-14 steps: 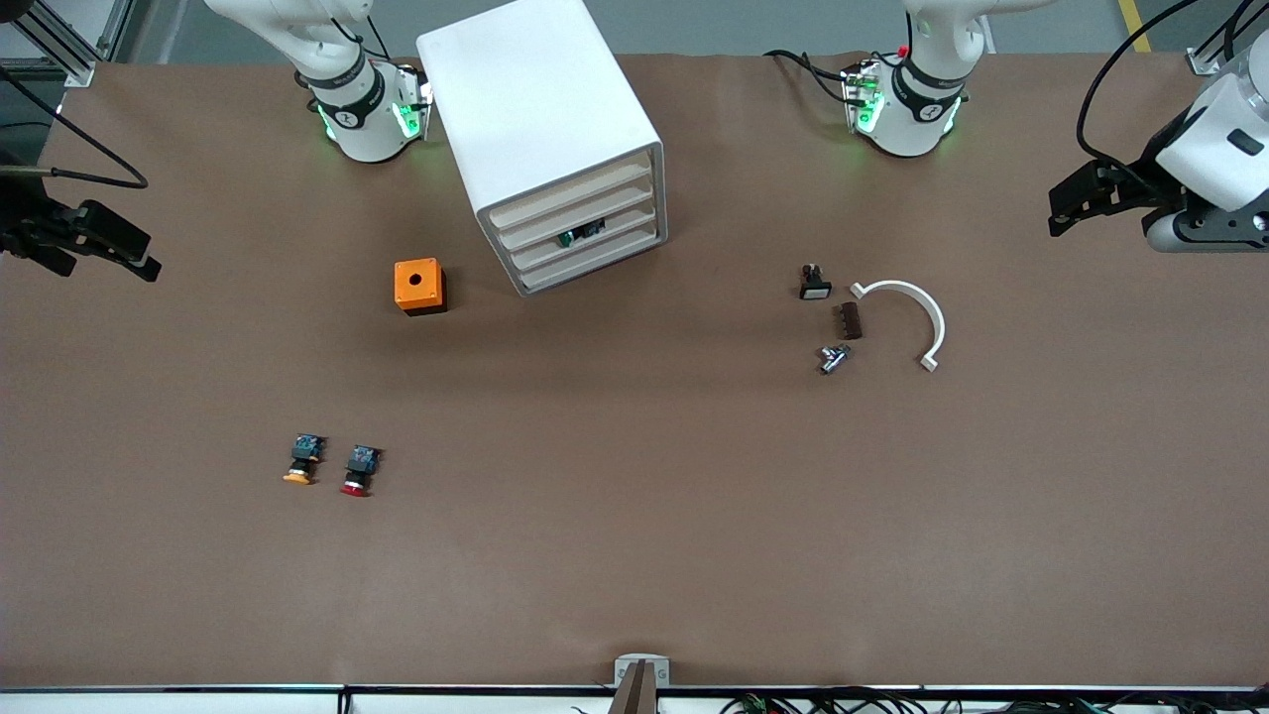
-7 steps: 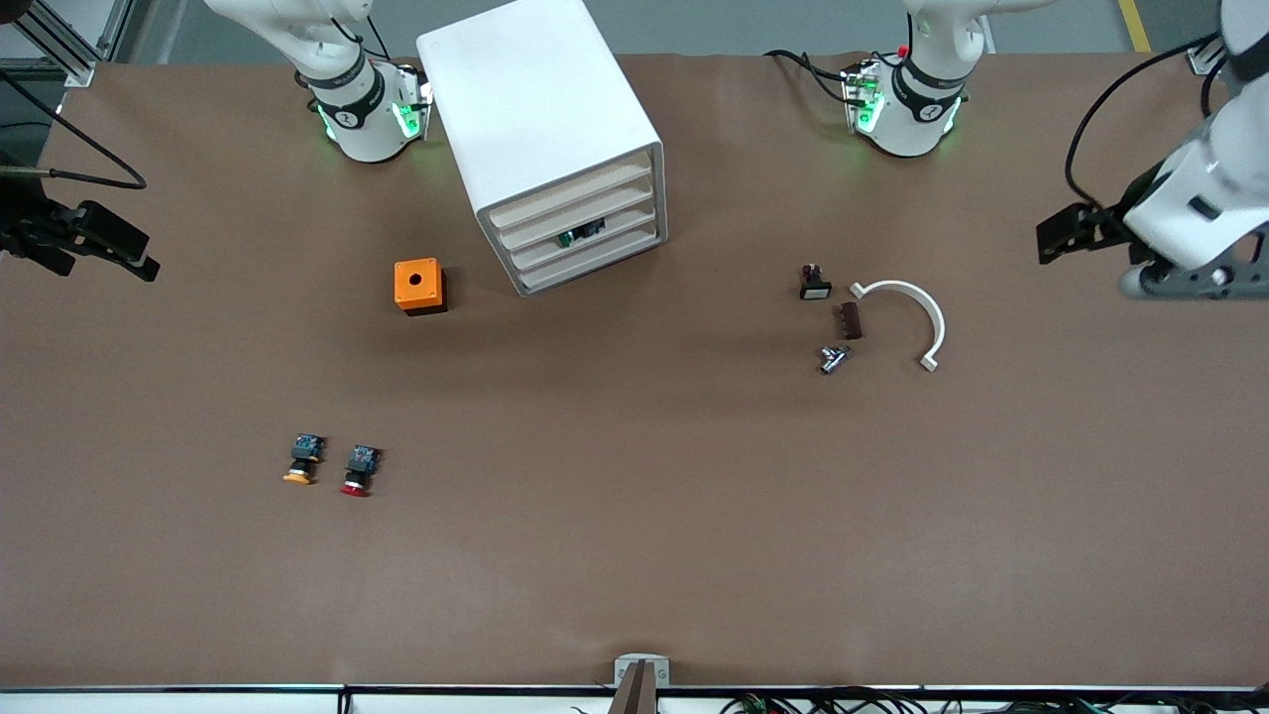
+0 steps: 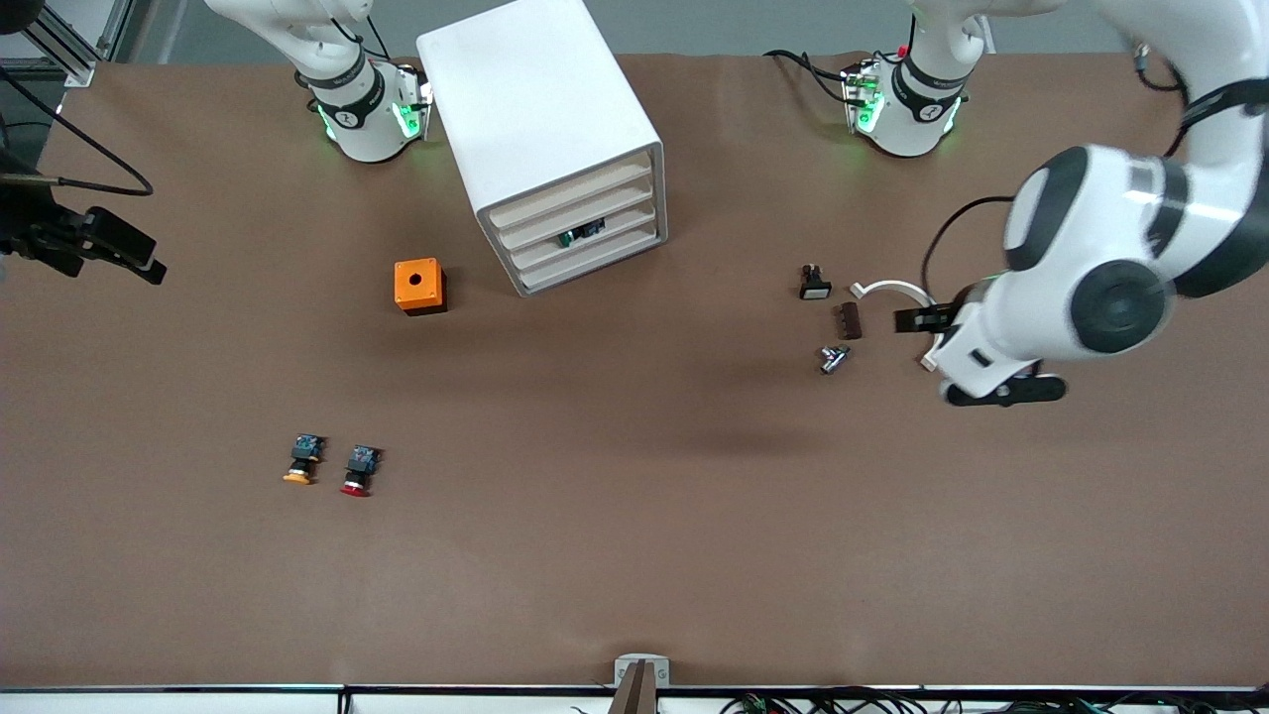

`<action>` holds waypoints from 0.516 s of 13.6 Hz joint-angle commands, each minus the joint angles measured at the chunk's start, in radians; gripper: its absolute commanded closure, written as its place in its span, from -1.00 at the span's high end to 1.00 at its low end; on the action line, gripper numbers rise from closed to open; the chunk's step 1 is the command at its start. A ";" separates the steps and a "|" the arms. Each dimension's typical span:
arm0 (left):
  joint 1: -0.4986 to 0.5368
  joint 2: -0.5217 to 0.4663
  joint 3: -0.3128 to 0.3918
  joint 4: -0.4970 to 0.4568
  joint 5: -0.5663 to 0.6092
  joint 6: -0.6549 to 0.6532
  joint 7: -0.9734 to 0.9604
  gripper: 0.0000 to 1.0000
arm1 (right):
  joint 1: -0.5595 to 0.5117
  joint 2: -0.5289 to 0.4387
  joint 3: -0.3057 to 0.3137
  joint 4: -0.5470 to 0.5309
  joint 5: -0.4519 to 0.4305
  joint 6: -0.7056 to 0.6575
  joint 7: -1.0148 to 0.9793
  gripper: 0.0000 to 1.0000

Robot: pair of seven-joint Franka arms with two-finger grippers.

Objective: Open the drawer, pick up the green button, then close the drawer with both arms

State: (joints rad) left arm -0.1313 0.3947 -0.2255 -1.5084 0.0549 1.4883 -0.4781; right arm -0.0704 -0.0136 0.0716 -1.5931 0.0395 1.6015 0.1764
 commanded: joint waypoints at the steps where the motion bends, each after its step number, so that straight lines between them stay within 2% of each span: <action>1: -0.074 0.079 0.002 0.077 0.005 -0.023 -0.213 1.00 | -0.008 0.049 0.086 0.008 -0.001 0.021 0.136 1.00; 4: -0.148 0.088 0.000 0.073 0.003 -0.031 -0.457 1.00 | -0.005 0.115 0.138 0.036 0.000 0.038 0.288 1.00; 7: -0.214 0.119 0.000 0.073 -0.061 -0.060 -0.713 1.00 | -0.005 0.179 0.204 0.076 0.000 0.043 0.449 1.00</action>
State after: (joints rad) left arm -0.3110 0.4864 -0.2297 -1.4636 0.0297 1.4580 -1.0535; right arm -0.0661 0.1145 0.2298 -1.5776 0.0397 1.6537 0.5298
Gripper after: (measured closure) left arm 0.000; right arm 0.000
